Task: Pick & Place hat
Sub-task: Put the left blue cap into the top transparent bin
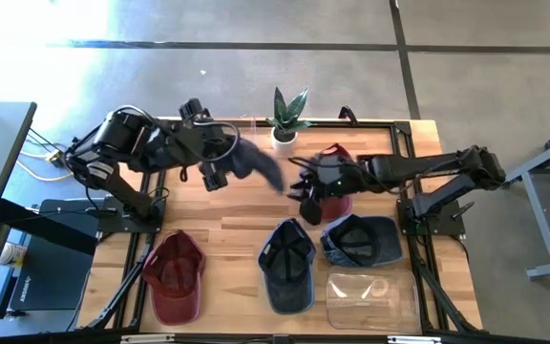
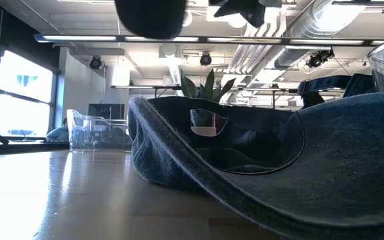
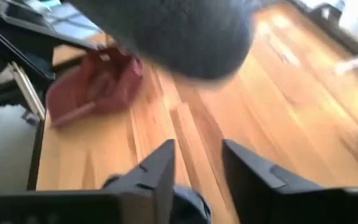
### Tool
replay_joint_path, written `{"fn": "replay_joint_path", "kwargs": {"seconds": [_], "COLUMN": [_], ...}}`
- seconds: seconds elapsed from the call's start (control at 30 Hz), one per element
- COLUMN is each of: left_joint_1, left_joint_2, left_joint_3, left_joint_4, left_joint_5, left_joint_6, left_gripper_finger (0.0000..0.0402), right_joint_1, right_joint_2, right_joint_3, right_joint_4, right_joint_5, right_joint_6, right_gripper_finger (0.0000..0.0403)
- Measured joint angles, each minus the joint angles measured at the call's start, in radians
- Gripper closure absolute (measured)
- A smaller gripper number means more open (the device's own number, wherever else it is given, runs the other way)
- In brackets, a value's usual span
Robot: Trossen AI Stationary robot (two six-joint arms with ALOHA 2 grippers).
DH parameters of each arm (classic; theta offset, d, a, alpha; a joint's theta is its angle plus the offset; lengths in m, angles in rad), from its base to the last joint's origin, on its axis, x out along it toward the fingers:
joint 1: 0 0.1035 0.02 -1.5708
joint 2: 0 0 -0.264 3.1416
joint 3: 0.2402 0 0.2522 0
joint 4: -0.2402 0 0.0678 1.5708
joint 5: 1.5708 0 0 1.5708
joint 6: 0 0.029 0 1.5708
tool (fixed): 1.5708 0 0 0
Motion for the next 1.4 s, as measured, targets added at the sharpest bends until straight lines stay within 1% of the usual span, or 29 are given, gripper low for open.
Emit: {"fn": "replay_joint_path", "kwargs": {"seconds": [0.07, 0.13, 0.23, 0.33, 0.47, 0.6, 0.7, 0.77, 0.87, 0.93, 1.03, 1.13, 1.23, 1.3, 1.4], "left_joint_1": [-0.001, -0.001, -0.001, -0.001, -0.001, -0.001, -0.001, -0.001, -0.001, -0.002, -0.002, -0.002, -0.002, -0.002, -0.002], "left_joint_2": [0.001, 0.001, 0.001, 0.011, 0.033, 0.051, 0.057, 0.062, 0.067, 0.064, 0.069, 0.071, 0.068, 0.068, 0.068], "left_joint_3": [0.0, 0.0, 0.0, -0.001, -0.002, -0.004, -0.001, -0.002, -0.004, -0.002, -0.002, -0.003, -0.003, -0.003, -0.003], "left_joint_4": [-0.003, -0.01, -0.042, -0.064, -0.061, -0.056, -0.049, -0.048, -0.049, -0.048, -0.047, -0.044, -0.036, -0.027, -0.026], "left_joint_5": [0.023, 0.052, 0.072, 0.077, 0.084, 0.099, 0.114, 0.112, 0.132, 0.133, 0.134, 0.145, 0.156, 0.173, 0.228], "left_joint_6": [-0.001, -0.009, -0.042, -0.073, -0.08, -0.08, -0.08, -0.08, -0.08, -0.082, -0.082, -0.082, -0.082, -0.081, -0.08], "left_gripper_finger": [0.0401, 0.0401, 0.0401, 0.0401, 0.0401, 0.0401, 0.0401, 0.0401, 0.0401, 0.0401, 0.0401, 0.0401, 0.0401, 0.0401, 0.0401], "right_joint_1": [-0.017, -0.031, -0.039, -0.039, -0.039, -0.04, -0.064, -0.083, -0.1, -0.095, -0.072, -0.052, -0.037, -0.029, -0.016], "right_joint_2": [-0.013, -0.037, -0.103, -0.166, -0.207, -0.182, -0.142, -0.12, -0.089, -0.065, -0.02, 0.027, 0.071, 0.1, 0.127], "right_joint_3": [0.001, 0.001, 0.001, 0.002, 0.003, 0.005, 0.006, 0.005, 0.004, 0.005, 0.045, 0.115, 0.185, 0.229, 0.283], "right_joint_4": [-0.065, -0.125, -0.147, -0.062, 0.19, 0.463, 0.559, 0.57, 0.563, 0.563, 0.479, 0.355, 0.246, 0.177, 0.074], "right_joint_5": [-0.033, -0.043, -0.043, -0.042, -0.039, -0.049, -0.077, -0.121, -0.175, -0.175, -0.161, -0.119, -0.082, -0.039, 0.074], "right_joint_6": [0.017, 0.038, 0.04, 0.006, -0.058, -0.142, -0.157, -0.133, -0.079, -0.084, -0.135, -0.208, -0.285, -0.336, -0.381], "right_gripper_finger": [0.0233, 0.0209, 0.0189, 0.0187, 0.0194, 0.02, 0.0194, 0.0177, 0.0141, 0.0119, 0.0108, 0.012, 0.0157, 0.0197, 0.0279]}}
